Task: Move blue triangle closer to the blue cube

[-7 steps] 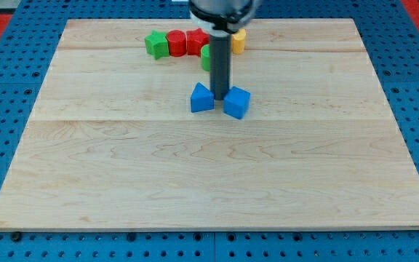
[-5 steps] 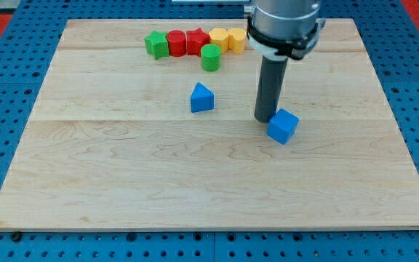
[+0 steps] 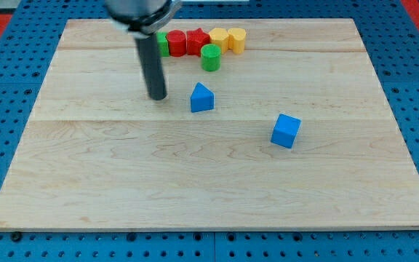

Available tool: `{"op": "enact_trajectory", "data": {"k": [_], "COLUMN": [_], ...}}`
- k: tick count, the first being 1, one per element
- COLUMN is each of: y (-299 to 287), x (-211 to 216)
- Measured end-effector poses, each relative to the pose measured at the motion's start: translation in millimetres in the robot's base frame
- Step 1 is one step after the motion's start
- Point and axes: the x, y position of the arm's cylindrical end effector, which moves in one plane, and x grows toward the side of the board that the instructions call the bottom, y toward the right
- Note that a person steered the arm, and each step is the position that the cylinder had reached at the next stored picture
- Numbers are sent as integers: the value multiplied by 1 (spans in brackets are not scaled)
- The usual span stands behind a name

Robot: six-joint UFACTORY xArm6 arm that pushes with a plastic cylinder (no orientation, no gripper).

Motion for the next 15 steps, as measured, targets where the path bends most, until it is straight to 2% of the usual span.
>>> {"op": "enact_trajectory", "data": {"k": [1, 2, 3, 4, 5, 6, 8, 9, 10, 11, 13, 15], "y": [50, 57, 54, 16, 19, 34, 12, 37, 69, 69, 44, 65], "x": [-6, 3, 14, 18, 45, 50, 30, 13, 16, 46, 61, 93]}}
